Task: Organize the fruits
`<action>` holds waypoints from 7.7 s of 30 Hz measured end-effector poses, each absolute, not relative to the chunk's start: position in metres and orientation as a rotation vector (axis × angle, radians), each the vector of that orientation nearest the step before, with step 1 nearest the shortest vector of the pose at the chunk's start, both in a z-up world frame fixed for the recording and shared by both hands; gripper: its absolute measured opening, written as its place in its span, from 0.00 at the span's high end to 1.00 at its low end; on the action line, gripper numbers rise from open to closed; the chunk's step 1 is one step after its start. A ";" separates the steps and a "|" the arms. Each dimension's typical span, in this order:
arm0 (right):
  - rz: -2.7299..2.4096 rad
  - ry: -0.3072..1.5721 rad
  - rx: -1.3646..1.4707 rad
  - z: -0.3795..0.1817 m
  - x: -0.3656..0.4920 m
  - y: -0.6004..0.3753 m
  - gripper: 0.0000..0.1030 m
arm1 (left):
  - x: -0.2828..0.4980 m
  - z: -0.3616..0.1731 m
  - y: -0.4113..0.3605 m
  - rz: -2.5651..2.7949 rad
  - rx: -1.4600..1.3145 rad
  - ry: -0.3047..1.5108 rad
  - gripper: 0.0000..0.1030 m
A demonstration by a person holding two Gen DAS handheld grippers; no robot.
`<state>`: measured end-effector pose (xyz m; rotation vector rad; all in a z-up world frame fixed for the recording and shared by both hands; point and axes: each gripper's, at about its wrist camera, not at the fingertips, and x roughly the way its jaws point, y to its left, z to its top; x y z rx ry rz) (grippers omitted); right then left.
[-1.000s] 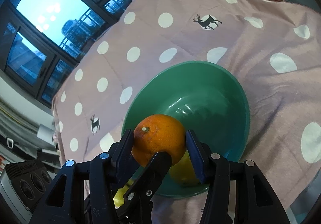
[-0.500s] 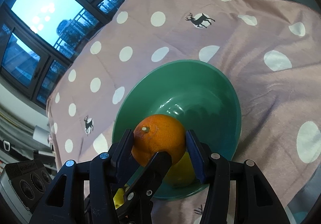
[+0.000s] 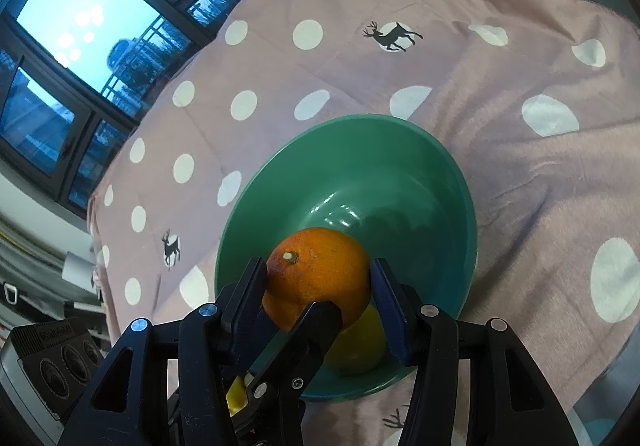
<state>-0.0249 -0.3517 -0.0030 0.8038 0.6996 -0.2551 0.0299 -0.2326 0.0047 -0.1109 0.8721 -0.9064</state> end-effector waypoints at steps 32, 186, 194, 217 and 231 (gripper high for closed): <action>-0.274 0.724 0.821 -0.011 -0.025 -0.353 0.45 | 0.031 -0.001 -0.236 -0.901 -0.107 0.891 0.51; 0.060 0.989 0.398 -0.041 0.053 -0.156 0.46 | 0.059 -0.012 0.022 -0.191 -0.323 1.040 0.22; 0.073 1.015 0.456 -0.042 0.050 -0.165 0.46 | 0.059 -0.012 0.025 -0.190 -0.320 1.040 0.22; 0.122 0.891 0.699 -0.028 0.035 -0.207 0.45 | 0.058 -0.016 0.003 -0.271 -0.290 1.055 0.24; 0.250 0.911 0.734 -0.026 0.090 -0.179 0.45 | 0.087 -0.029 -0.006 -0.338 -0.446 1.007 0.30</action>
